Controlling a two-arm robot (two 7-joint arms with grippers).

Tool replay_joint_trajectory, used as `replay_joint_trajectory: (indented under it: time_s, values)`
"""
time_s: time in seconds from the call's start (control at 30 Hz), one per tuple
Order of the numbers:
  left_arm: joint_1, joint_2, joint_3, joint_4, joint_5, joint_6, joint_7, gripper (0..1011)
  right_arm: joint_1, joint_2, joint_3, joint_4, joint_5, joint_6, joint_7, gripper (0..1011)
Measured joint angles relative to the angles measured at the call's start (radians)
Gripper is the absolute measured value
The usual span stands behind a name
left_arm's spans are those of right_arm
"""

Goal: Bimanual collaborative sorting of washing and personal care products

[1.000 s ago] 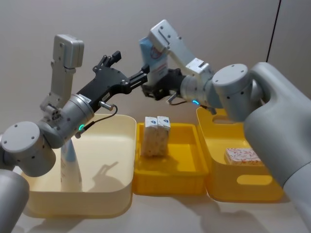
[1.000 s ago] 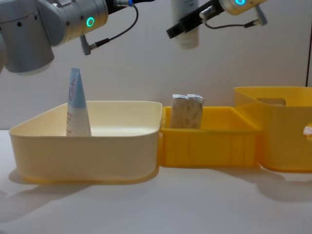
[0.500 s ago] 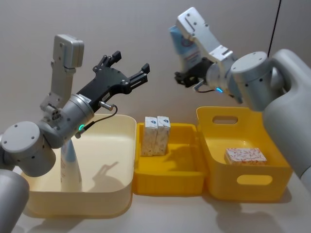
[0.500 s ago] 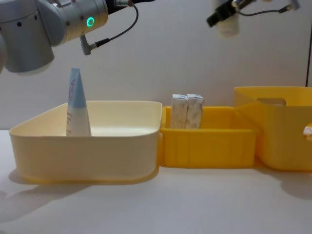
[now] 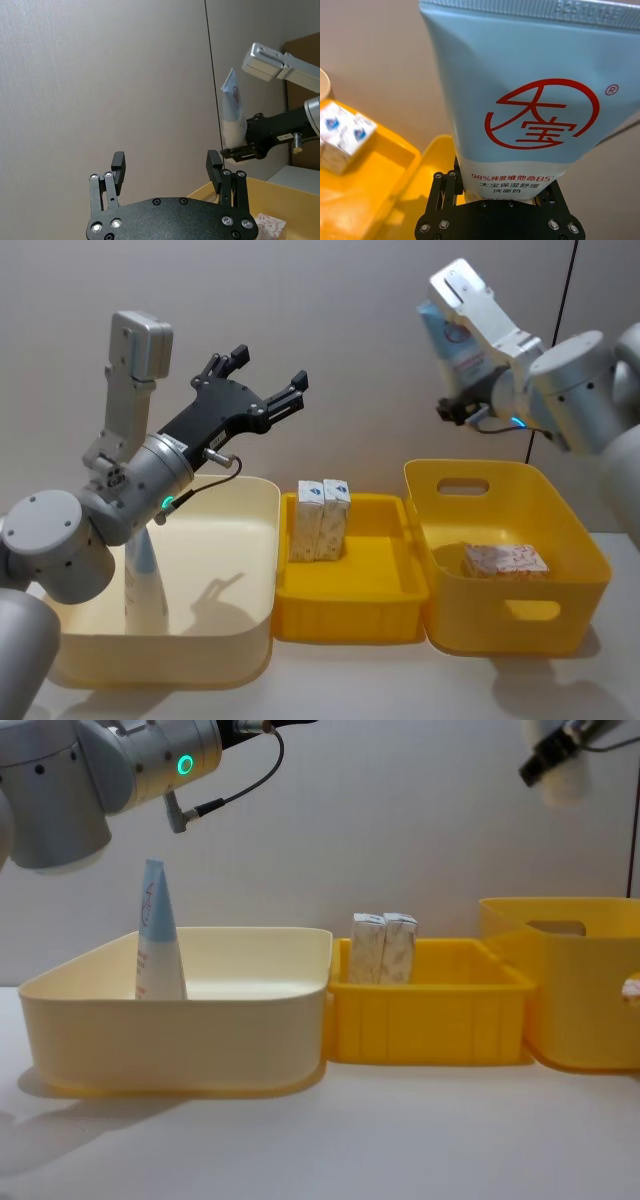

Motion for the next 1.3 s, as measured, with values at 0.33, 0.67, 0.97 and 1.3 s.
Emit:
replay_joint_trajectory:
  time_s: [0.33,0.67,0.97,1.3]
  values:
    - [0.000,0.000,0.000,0.000,0.000,0.000,0.000,1003,-0.020,0.051,-0.008,-0.031,-0.003,0.104,0.069,638]
    - [0.000,0.000,0.000,0.000,0.000,0.000,0.000,1003,-0.027,0.067,0.003,0.016,0.033,0.187,0.174,638]
    - [0.000,0.000,0.000,0.000,0.000,0.000,0.000,1003,0.017,0.077,0.027,0.085,0.053,0.244,0.227,638]
    - [0.000,0.000,0.000,0.000,0.000,0.000,0.000,1003,0.072,0.083,0.035,0.149,0.056,0.266,0.263,646]
